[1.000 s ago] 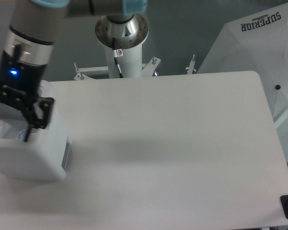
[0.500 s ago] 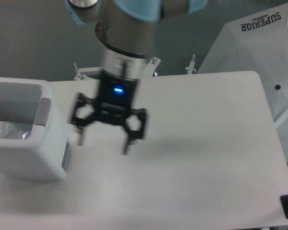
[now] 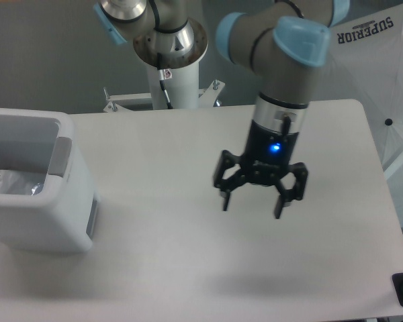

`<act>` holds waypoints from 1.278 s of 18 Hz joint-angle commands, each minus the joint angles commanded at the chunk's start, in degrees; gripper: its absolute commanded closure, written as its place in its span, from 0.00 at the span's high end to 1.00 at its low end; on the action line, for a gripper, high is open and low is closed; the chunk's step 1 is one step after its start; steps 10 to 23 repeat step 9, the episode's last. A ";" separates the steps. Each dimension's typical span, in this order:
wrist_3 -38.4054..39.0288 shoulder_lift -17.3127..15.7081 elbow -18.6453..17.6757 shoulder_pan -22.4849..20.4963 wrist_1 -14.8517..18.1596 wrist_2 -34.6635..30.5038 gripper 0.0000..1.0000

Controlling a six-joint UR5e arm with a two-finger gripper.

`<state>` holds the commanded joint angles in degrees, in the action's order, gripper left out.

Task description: Place the trash in the trash can

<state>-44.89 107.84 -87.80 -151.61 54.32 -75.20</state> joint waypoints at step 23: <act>-16.97 1.50 -3.51 0.53 0.09 -7.77 1.00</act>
